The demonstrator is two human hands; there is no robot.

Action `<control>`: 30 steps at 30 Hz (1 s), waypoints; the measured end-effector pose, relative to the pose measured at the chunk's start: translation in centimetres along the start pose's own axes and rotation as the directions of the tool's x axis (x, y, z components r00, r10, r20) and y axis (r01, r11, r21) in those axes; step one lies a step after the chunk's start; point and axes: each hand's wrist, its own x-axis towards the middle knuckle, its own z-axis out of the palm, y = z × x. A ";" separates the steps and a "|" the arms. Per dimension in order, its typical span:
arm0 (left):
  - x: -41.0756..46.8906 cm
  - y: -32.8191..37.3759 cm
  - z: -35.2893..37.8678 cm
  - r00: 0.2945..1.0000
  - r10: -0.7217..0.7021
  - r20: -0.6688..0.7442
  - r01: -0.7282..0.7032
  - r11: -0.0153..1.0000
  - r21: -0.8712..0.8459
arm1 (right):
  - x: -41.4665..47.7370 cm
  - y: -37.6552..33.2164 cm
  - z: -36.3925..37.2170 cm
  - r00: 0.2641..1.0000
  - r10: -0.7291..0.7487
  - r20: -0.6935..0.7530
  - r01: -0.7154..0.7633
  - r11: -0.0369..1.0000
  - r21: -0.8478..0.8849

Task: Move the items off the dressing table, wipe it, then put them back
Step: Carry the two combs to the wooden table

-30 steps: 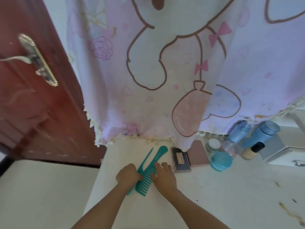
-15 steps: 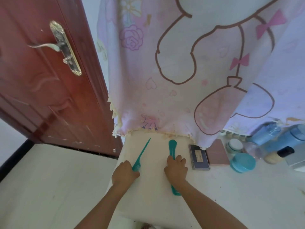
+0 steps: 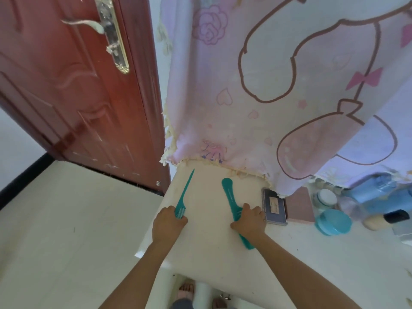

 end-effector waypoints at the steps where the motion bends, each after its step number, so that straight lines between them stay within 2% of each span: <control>1: -0.4 0.0 0.0 1.000 -0.012 -0.017 0.012 1.000 -0.015 | 0.1 0.1 -0.1 1.000 -0.020 0.011 0.020 1.000 0.023; 5: -2.4 0.1 -0.2 0.992 -0.077 -0.098 0.073 0.996 -0.051 | 0.5 1.1 -0.5 0.987 -0.162 0.020 0.157 0.973 0.170; 9: -5.4 -0.1 -0.3 0.963 -0.197 -0.184 0.180 0.978 -0.108 | 1.0 1.9 -1.3 0.940 -0.334 0.071 0.306 0.917 0.256; 13: -9.5 -1.0 0.0 0.918 -0.294 -0.265 0.239 0.945 -0.222 | 0.5 1.7 -1.3 0.805 -0.588 0.080 0.547 0.787 0.285; 18: -15.9 -3.7 -1.2 0.865 -0.401 -0.300 0.296 0.893 -0.340 | -4.1 -2.3 0.0 0.605 -0.795 0.055 0.722 0.576 0.383; 24: -22.9 -8.9 -4.3 0.681 -0.544 -0.490 0.270 0.808 -0.523 | -11.6 -8.2 1.3 0.351 -0.935 0.050 0.849 0.341 0.403; 30: -33.4 -15.5 -6.6 0.374 -0.687 -0.623 0.253 0.722 -0.643 | -22.8 -13.4 6.2 0.080 -0.993 0.086 0.946 0.102 0.306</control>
